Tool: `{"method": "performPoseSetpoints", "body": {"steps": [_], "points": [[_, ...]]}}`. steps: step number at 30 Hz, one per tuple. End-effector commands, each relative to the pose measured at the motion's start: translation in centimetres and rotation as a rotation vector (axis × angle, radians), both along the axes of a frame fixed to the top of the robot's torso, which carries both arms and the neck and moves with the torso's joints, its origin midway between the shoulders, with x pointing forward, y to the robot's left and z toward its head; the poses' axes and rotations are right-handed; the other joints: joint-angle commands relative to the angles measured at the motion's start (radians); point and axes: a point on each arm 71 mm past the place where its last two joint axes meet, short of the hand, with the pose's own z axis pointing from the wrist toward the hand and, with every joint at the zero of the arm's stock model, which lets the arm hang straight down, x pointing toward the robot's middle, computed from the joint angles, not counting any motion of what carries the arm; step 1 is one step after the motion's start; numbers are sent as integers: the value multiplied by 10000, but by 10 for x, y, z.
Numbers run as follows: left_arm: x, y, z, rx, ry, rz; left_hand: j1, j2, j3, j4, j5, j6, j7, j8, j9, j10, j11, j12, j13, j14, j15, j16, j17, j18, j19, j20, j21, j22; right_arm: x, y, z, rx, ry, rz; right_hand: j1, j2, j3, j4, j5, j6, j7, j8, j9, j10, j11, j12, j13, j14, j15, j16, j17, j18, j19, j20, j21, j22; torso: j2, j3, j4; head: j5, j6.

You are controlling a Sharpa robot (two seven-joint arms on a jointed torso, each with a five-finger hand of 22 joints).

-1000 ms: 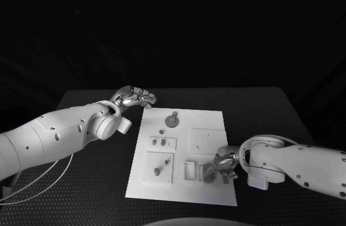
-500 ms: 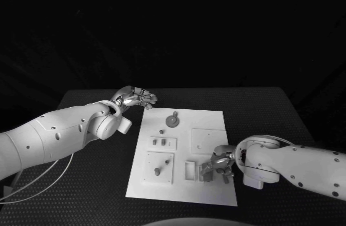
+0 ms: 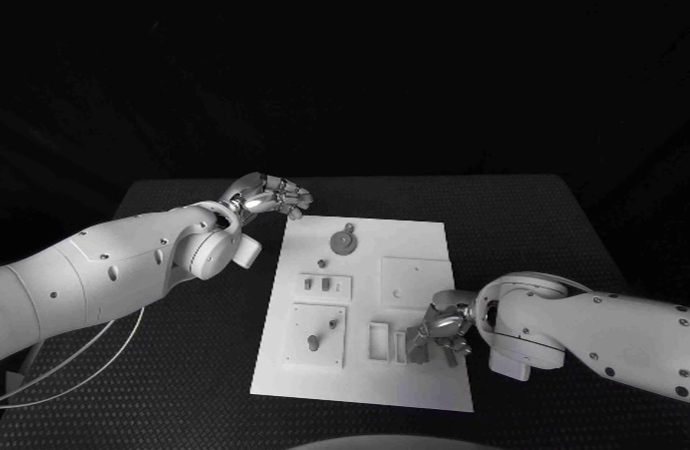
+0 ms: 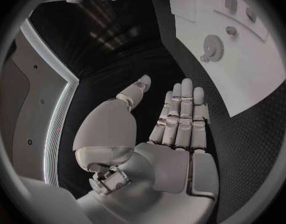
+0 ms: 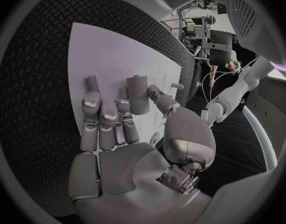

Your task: Assemble the parts on the task board

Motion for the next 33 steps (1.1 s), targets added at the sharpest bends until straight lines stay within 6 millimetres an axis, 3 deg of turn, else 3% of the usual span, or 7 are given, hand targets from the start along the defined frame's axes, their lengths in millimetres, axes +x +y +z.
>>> {"method": "performPoseSetpoints", "body": {"steps": [1,5,12,16,22,33], "points": [[-1,-2,0,-76,65,-183,-161,-10,-12,98,-31,-62,-8,-36,-7,-63,-23,20,-13,-33,55,-44,31,108,28,51,-57,52,1,-1,7,330,255,-563,-64,159,50,21,24,94,8,68,87,73,-16,-45,19,88,9,20,20,534,6,81,31,-16,-7,-9,-4,-9,15],[-1,-2,0,-74,59,-180,-170,-19,-18,108,-37,-66,-8,-34,-8,-66,-23,20,-15,-29,54,-48,40,109,28,51,-62,56,4,-1,18,590,152,-707,-101,170,64,21,18,108,4,64,87,89,-21,-62,27,87,3,5,7,534,10,89,38,-22,-10,-18,-11,-28,40],[-1,-3,0,-69,44,-168,-166,-28,-17,110,-36,-65,-10,-31,-7,-65,-25,23,-16,-29,53,-53,47,112,28,49,-65,61,9,6,33,938,161,-809,-183,120,103,-8,4,119,-2,34,81,120,-30,-116,59,104,-10,-23,11,534,14,105,57,-43,5,1,7,-90,152],[-1,-5,1,-87,17,-188,-167,-27,-15,117,-34,-64,-11,-27,-6,-61,-27,26,-16,-24,51,-54,54,114,30,48,-68,64,12,15,31,908,248,-684,-232,55,93,-37,-2,108,5,9,74,124,-23,-150,80,85,-6,-54,-12,534,9,114,65,-55,-14,-16,2,-96,184],[-1,-8,1,-104,11,-230,-149,-23,-5,120,-30,-47,-20,-10,-1,-58,-30,30,-18,-18,48,-61,69,119,33,45,-74,73,12,27,24,787,443,-514,-249,61,93,-55,10,111,6,2,74,120,-21,-168,91,72,-2,-69,-20,534,0,118,67,-61,-18,1,-20,-76,228],[-1,-12,1,-147,-40,-288,-146,-21,-3,125,-30,-45,-22,-4,0,-58,-31,32,-19,-19,48,-69,79,120,35,46,-78,79,11,44,14,482,344,88,-322,66,46,-99,-4,120,10,-13,76,113,-17,-203,126,51,4,-97,-29,534,-19,129,76,-73,10,7,-4,-134,223]]}}
